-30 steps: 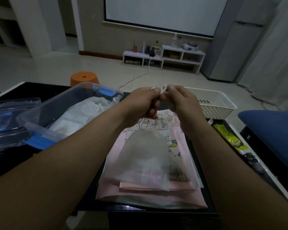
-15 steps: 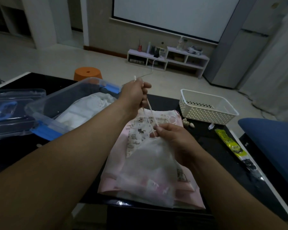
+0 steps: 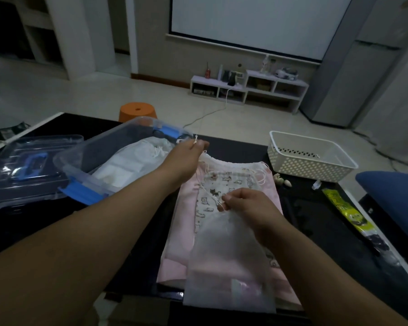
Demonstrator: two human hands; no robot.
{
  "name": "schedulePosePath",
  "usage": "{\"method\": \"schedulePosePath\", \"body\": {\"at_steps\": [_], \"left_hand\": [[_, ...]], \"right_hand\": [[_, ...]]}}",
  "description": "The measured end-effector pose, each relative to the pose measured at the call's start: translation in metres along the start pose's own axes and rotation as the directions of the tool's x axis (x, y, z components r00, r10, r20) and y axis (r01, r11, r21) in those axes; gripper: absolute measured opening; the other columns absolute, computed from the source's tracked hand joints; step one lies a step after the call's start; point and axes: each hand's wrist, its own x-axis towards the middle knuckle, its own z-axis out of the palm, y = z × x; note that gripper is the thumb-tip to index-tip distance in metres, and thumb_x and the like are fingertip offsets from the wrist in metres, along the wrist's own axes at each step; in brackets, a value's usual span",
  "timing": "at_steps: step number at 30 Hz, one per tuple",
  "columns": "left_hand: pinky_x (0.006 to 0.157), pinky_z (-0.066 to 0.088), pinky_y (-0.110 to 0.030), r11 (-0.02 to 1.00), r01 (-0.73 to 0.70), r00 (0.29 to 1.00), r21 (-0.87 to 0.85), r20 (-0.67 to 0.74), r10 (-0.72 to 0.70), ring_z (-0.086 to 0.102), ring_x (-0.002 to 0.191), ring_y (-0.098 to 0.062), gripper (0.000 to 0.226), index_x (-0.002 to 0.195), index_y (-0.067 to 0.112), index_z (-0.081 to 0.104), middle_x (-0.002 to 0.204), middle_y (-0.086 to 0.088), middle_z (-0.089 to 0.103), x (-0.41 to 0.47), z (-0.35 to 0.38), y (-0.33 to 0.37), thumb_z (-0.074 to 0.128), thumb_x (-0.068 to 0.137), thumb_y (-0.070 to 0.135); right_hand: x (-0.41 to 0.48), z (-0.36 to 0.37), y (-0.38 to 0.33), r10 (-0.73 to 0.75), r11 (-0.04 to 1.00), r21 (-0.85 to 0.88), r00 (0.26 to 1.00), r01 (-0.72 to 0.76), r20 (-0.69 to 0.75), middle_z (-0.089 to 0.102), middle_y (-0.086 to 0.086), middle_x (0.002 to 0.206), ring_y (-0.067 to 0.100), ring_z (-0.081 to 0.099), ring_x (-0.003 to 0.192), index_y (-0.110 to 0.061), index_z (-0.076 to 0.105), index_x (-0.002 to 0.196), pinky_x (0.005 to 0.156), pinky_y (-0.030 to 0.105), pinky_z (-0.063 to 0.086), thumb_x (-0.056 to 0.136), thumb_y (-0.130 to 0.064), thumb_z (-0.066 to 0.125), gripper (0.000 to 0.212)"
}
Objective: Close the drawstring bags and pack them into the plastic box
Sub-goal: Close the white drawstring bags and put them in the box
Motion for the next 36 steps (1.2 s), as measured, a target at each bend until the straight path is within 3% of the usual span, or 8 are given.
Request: {"method": "schedulePosePath", "body": {"at_steps": [4,11,16,19,24,28,31,36], "left_hand": [[0.098,0.038,-0.026,1.000,0.000,1.000,-0.020,-0.012,0.000,0.054,0.124,-0.008,0.042,0.138,0.021,0.065,0.140,0.006,0.060,0.009,-0.006,-0.006,0.035,0.111,0.031],[0.097,0.043,-0.026,0.996,-0.031,1.000,-0.080,0.000,0.031,0.056,0.124,-0.010,0.043,0.127,0.022,0.070,0.134,0.005,0.064,0.016,-0.014,-0.003,0.032,0.113,0.036],[0.101,0.045,-0.034,0.958,-0.043,0.999,-0.283,0.020,0.051,0.056,0.124,-0.012,0.045,0.131,0.021,0.067,0.131,0.005,0.066,0.020,-0.011,0.024,0.029,0.114,0.037],[0.100,0.046,-0.036,0.951,-0.032,0.998,-0.308,0.038,0.045,0.058,0.120,-0.012,0.045,0.133,0.021,0.065,0.128,0.005,0.067,0.021,-0.002,0.029,0.029,0.114,0.038],[0.106,0.046,-0.041,0.951,-0.004,0.994,-0.309,0.100,0.037,0.057,0.124,-0.015,0.045,0.137,0.021,0.063,0.131,0.005,0.067,0.018,0.024,0.035,0.028,0.114,0.038],[0.106,0.046,-0.042,0.956,0.027,0.996,-0.293,0.095,0.001,0.059,0.120,-0.014,0.044,0.136,0.020,0.063,0.127,0.005,0.069,0.021,0.035,0.031,0.029,0.114,0.038],[0.105,0.047,-0.042,0.963,0.024,0.994,-0.268,0.109,0.006,0.060,0.118,-0.013,0.045,0.137,0.021,0.063,0.125,0.006,0.070,0.023,0.041,0.030,0.029,0.114,0.038],[0.107,0.048,-0.046,0.948,0.037,0.998,-0.315,0.065,-0.017,0.065,0.114,-0.016,0.045,0.135,0.020,0.064,0.121,0.005,0.073,0.028,0.032,0.030,0.029,0.114,0.038]], "right_hand": [[0.008,0.009,-0.004,-0.024,0.999,-0.028,0.999,0.023,-0.032,0.080,0.004,0.084,0.017,0.071,0.079,-0.006,0.077,0.081,0.077,0.034,0.050,0.100,-0.016,0.067,0.024],[0.019,0.017,-0.009,0.012,1.000,-0.018,0.999,-0.013,-0.040,0.080,0.002,0.085,0.020,0.072,0.094,-0.005,0.080,0.078,0.086,0.034,0.052,0.097,-0.016,0.071,0.024],[0.013,0.006,-0.016,0.010,0.999,0.032,0.997,-0.012,0.075,0.076,0.005,0.081,0.022,0.069,0.086,-0.010,0.079,0.068,0.083,0.031,0.052,0.095,-0.011,0.072,0.028],[0.001,-0.004,-0.022,-0.012,1.000,-0.003,0.987,0.013,0.161,0.077,0.012,0.089,0.026,0.071,0.087,-0.009,0.081,0.077,0.086,0.036,0.055,0.099,-0.015,0.069,0.025],[-0.016,-0.015,-0.027,-0.012,0.996,-0.083,0.961,0.036,0.278,0.080,0.000,0.093,0.011,0.075,0.086,-0.005,0.080,0.087,0.084,0.030,0.056,0.102,-0.018,0.064,0.026],[-0.019,-0.025,-0.024,-0.043,0.998,-0.036,0.952,0.057,0.304,0.079,0.008,0.101,0.024,0.072,0.103,-0.011,0.080,0.082,0.102,0.046,0.055,0.102,-0.018,0.064,0.027],[-0.017,-0.028,-0.023,-0.043,0.999,0.001,0.940,0.045,0.340,0.075,0.019,0.099,0.026,0.070,0.096,-0.006,0.079,0.085,0.100,0.048,0.056,0.102,-0.018,0.065,0.025],[-0.011,-0.030,-0.021,-0.006,0.990,0.136,0.934,-0.046,0.356,0.068,0.032,0.123,0.046,0.067,0.113,0.019,0.062,0.119,0.110,0.055,0.050,0.101,-0.016,0.063,0.040]]}}
